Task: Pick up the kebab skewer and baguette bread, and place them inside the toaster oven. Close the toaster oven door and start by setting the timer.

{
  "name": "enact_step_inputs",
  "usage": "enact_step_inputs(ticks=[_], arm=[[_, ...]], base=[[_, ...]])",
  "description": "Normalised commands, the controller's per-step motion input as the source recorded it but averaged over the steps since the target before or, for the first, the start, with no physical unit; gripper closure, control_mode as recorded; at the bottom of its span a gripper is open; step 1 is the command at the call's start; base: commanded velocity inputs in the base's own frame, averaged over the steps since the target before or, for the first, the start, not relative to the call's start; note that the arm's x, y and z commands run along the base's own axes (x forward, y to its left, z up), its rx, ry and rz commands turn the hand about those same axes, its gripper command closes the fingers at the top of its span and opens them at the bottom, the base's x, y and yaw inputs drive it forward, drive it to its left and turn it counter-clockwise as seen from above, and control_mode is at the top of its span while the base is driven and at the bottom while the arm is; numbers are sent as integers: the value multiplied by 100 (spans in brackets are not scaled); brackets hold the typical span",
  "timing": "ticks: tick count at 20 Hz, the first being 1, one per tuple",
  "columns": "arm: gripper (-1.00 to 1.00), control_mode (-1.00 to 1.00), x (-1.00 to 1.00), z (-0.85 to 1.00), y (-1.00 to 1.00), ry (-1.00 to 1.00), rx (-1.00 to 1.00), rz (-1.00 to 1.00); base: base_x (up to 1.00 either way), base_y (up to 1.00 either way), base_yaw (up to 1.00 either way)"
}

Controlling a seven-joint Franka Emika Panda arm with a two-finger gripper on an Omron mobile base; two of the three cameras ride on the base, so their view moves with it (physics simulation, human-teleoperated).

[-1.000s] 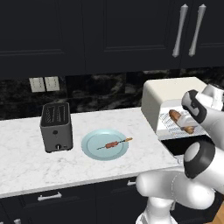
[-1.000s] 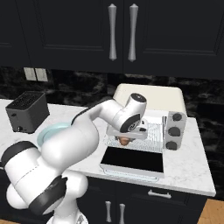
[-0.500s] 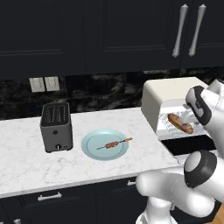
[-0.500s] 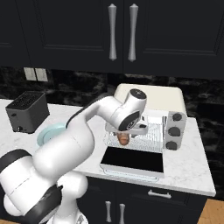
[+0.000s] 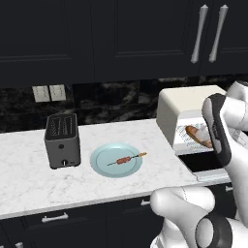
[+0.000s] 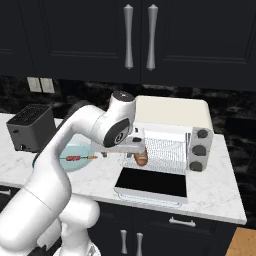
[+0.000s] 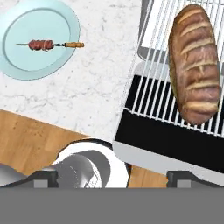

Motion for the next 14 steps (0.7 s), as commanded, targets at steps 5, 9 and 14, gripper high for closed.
enact_step_inputs(ticks=[5, 9, 14], arm=[[-100, -100, -42, 8, 100, 0, -15, 43], [-100, -100, -1, 0, 100, 0, -13, 50], [-100, -100, 43, -1, 100, 0, -9, 39]], base=[[0, 0, 0], [0, 0, 0], [0, 0, 0]])
